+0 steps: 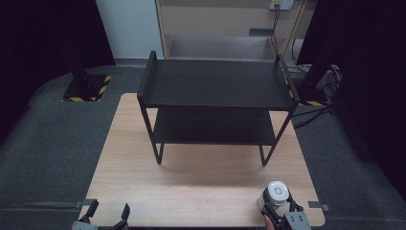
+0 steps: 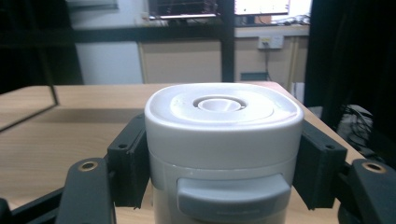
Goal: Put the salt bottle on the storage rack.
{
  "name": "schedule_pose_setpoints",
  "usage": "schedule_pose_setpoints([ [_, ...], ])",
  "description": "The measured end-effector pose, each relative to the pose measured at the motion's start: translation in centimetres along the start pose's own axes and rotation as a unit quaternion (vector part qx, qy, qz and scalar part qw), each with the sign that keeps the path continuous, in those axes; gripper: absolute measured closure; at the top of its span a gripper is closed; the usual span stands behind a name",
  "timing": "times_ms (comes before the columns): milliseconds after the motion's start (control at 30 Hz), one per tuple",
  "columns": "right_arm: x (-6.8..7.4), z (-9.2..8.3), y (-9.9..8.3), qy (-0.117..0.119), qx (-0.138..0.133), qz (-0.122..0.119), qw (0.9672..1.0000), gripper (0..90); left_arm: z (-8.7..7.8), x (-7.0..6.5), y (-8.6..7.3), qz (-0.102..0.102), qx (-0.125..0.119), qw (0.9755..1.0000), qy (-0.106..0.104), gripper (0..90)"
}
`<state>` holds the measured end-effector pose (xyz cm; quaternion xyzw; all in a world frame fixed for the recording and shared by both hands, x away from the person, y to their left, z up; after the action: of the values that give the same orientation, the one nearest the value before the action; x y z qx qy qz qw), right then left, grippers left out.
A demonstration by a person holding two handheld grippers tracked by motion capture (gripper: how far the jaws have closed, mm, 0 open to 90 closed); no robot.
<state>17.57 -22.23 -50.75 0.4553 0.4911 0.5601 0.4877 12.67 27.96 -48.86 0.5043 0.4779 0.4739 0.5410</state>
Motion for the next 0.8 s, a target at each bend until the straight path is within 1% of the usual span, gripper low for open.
schedule_pose_setpoints([
  [100, 0.8, 0.5, 2.1, 0.020, -0.011, 0.010, 0.9997, 32.0, 0.0, -0.1, 0.0, -0.001, -0.001, 1.0000, -0.002, 3.0],
  [200, 1.9, 1.5, 4.9, 0.039, -0.023, 0.006, 0.9990, 31.9, 0.0, -0.2, 0.1, -0.003, -0.003, 1.0000, -0.006, 3.1],
  [300, 2.9, 2.9, 7.7, 0.063, -0.031, 0.016, 0.9974, 32.0, -0.1, -0.2, 0.2, -0.008, -0.006, 0.9999, -0.007, 3.1],
  [433, 4.0, 5.1, 10.6, 0.089, -0.034, 0.015, 0.9953, 32.0, -0.2, -0.2, 0.3, -0.012, -0.010, 0.9998, -0.009, 3.2],
  [567, 4.6, 7.4, 12.3, 0.104, -0.026, 0.014, 0.9942, 32.0, -0.4, -0.1, 0.4, -0.015, -0.012, 0.9998, -0.010, 3.2],
  [600, 4.6, 7.4, 12.3, 0.104, -0.026, 0.014, 0.9942, 32.0, -0.4, -0.1, 0.4, -0.015, -0.012, 0.9998, -0.010, 3.3],
  [633, 4.8, 7.9, 12.6, 0.105, -0.024, 0.014, 0.9940, 32.0, -0.4, -0.1, 0.4, -0.016, -0.012, 0.9997, -0.010, 3.3],
  [667, 5.1, 8.9, 12.9, 0.108, -0.020, 0.012, 0.9938, 32.0, -0.5, 0.0, 0.4, -0.018, -0.013, 0.9997, -0.010, 3.3],
  [700, 5.1, 8.9, 12.9, 0.108, -0.020, 0.012, 0.9938, 32.0, -0.5, 0.0, 0.4, -0.018, -0.013, 0.9997, -0.010, 3.3],
  [733, 5.3, 9.7, 13.1, 0.111, -0.017, 0.012, 0.9936, 32.0, -0.5, 0.0, 0.4, -0.019, -0.013, 0.9997, -0.011, 3.3],
  [800, 5.5, 10.4, 13.3, 0.113, -0.014, 0.015, 0.9934, 32.0, -0.5, 0.1, 0.5, -0.019, -0.013, 0.9997, -0.012, 3.3],
])
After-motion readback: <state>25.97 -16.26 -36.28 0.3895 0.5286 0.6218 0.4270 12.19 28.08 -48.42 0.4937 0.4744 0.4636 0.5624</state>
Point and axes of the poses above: each handheld gripper's, and its own axes: z roughly forward along the jaws, y roughly out of its top, x roughly to its left, the point moved 10 cm from there along z, roughly forward along the jaws, and after that the axes turned 8 degrees about -x, right-handed, at the moved point
